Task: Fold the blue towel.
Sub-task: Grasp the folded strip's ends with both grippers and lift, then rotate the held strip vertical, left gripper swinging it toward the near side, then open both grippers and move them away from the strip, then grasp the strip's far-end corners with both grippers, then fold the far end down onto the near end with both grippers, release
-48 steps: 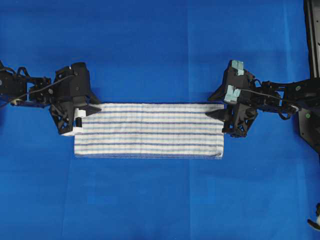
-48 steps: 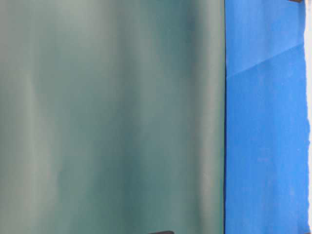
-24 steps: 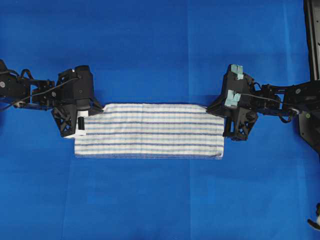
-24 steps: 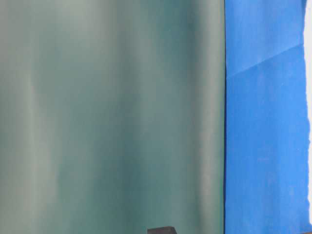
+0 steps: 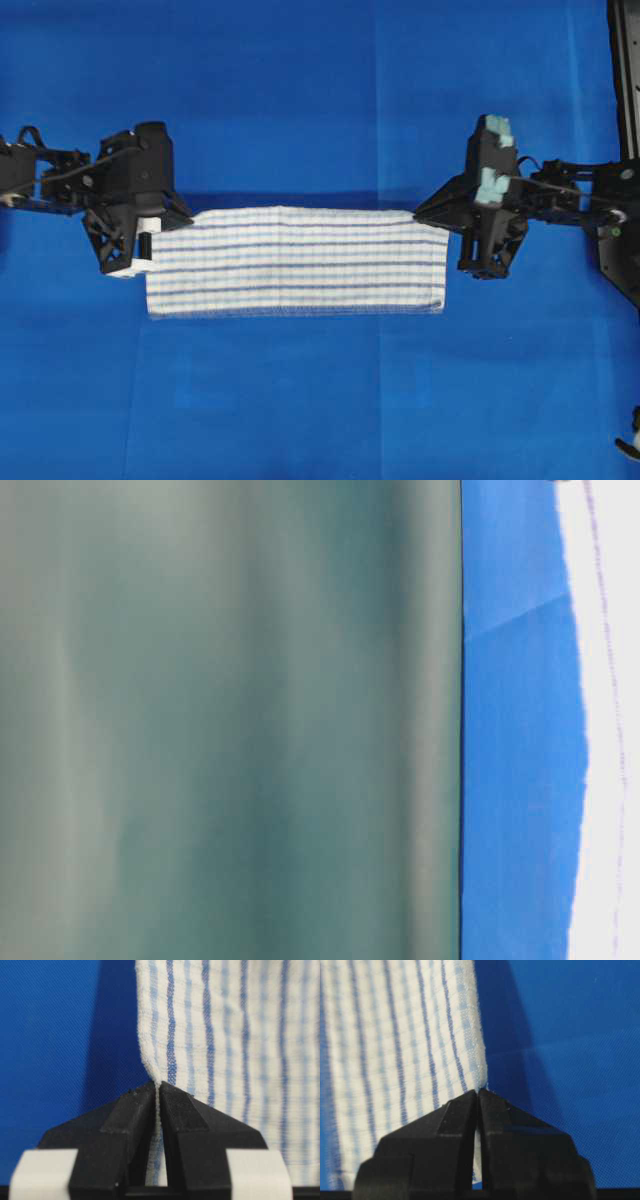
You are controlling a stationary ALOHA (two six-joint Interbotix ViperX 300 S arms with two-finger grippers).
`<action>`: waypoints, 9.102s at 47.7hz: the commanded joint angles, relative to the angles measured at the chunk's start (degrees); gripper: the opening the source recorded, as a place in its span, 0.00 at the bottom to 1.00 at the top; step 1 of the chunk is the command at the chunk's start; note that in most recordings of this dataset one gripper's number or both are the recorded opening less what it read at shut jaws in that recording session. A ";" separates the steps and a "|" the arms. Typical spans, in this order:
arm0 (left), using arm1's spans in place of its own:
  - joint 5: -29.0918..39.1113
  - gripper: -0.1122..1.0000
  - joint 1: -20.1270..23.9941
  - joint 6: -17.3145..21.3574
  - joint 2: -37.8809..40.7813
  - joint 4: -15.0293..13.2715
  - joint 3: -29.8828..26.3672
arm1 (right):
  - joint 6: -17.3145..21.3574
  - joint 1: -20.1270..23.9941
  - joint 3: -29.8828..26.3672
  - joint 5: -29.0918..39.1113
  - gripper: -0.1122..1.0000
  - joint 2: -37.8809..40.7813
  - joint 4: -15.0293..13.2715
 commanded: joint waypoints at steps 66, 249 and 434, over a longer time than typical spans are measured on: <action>-6.24 0.13 -8.79 -24.61 21.71 0.26 -38.50 | -8.96 -20.65 -18.81 2.11 0.14 4.57 -2.55; -12.83 0.79 10.63 7.21 0.09 -7.91 -8.96 | -10.55 -19.60 -13.27 7.21 0.91 1.93 -4.66; -14.94 0.13 -1.58 9.93 6.86 -8.44 -12.57 | -10.46 -0.70 -18.19 8.17 0.20 7.82 3.87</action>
